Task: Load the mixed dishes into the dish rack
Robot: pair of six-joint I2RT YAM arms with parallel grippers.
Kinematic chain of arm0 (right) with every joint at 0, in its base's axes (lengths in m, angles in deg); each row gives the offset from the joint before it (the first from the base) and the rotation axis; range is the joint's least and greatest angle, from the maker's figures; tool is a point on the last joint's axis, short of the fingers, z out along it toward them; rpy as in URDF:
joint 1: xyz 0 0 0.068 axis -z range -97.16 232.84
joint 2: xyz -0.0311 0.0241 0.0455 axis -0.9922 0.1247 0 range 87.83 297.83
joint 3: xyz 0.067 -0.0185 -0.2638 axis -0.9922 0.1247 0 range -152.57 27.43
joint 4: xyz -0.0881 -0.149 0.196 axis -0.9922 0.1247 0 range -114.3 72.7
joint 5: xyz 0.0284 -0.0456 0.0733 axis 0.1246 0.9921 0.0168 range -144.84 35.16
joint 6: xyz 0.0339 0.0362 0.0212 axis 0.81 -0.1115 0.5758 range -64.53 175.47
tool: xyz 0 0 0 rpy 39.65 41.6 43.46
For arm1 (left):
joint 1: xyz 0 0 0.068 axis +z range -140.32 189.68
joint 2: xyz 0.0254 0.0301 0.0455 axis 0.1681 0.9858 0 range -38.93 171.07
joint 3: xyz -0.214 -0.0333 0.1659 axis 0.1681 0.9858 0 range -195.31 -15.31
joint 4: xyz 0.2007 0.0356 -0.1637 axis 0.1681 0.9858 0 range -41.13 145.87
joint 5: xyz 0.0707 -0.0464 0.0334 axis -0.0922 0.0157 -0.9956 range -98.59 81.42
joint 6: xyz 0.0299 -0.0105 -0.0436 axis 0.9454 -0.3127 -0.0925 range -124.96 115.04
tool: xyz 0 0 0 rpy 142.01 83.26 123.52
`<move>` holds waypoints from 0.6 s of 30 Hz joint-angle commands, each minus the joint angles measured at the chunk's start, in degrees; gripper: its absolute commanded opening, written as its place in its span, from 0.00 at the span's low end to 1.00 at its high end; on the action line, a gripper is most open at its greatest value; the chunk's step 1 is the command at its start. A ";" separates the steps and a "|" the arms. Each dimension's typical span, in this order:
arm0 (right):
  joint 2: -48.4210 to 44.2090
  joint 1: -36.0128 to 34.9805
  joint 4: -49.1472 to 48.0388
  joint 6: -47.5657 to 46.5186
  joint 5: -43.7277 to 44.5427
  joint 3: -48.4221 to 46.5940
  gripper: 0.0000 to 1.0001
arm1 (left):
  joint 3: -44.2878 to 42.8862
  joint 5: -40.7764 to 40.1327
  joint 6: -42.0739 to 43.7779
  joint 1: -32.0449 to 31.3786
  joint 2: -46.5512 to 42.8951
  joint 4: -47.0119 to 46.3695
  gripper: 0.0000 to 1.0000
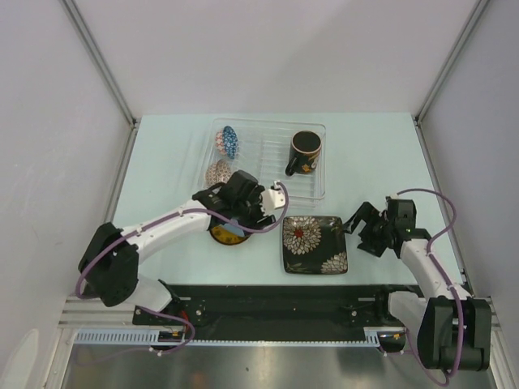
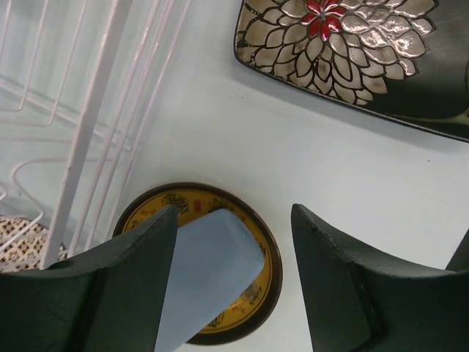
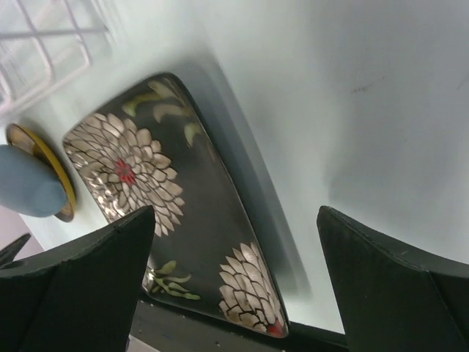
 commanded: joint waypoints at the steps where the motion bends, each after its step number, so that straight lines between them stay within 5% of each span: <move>1: 1.27 -0.99 -4.99 -0.84 -2.62 2.15 0.97 | 1.42 0.81 -0.33 -1.09 3.45 -5.61 0.68; 18: 9.62 -5.38 -13.08 1.44 -3.94 4.35 0.93 | -1.30 2.30 2.75 -7.16 14.53 -10.18 0.68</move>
